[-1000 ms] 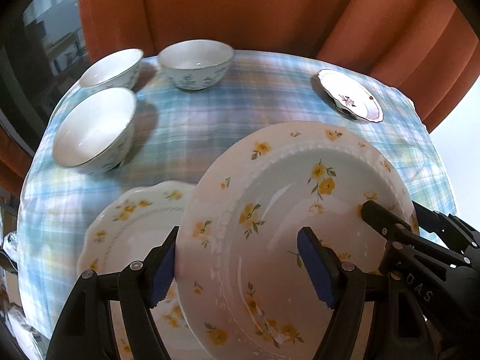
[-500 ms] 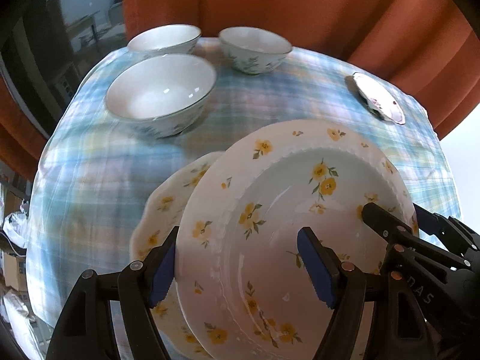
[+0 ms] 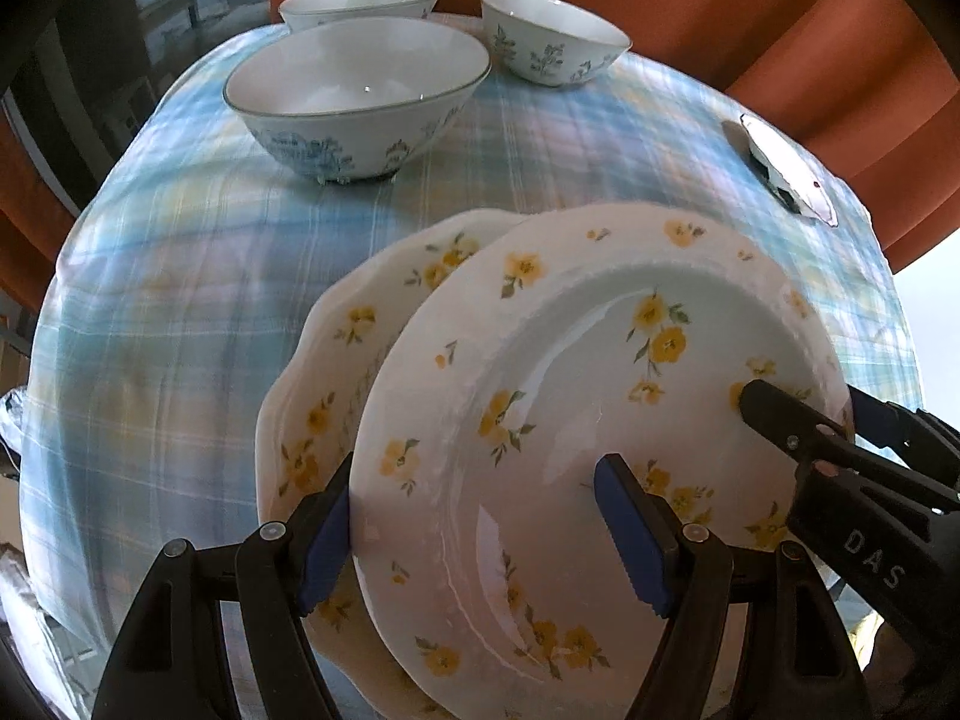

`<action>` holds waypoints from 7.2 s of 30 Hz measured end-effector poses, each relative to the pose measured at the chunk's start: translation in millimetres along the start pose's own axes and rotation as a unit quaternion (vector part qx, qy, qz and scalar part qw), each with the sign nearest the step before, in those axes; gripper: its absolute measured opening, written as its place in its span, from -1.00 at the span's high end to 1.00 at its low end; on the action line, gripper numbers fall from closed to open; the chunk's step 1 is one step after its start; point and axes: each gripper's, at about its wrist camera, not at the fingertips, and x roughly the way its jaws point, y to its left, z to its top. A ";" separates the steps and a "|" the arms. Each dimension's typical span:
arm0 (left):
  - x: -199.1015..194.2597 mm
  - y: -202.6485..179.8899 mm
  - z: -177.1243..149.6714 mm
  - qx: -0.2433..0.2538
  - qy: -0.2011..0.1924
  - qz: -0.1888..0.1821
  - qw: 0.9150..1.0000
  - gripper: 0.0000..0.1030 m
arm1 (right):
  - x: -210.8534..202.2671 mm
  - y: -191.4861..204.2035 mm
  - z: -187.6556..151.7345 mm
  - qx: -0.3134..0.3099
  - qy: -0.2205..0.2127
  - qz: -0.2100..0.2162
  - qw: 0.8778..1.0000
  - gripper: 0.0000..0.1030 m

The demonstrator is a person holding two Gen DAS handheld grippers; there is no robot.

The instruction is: Organize plates and bowls

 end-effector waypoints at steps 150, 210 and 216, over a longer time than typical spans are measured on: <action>155.4 -337.9 258.6 -0.037 -0.080 0.122 0.989 -0.16 | 142.1 -367.0 207.1 0.083 -0.094 0.099 0.987 -0.13; 86.4 -301.1 63.5 -0.021 0.017 0.135 0.990 0.04 | 86.3 -287.3 30.5 0.018 0.031 0.077 0.996 -0.04; 87.2 -301.2 66.2 -0.011 0.031 0.139 0.990 0.04 | 88.7 -288.8 35.0 0.020 0.027 0.082 0.996 -0.03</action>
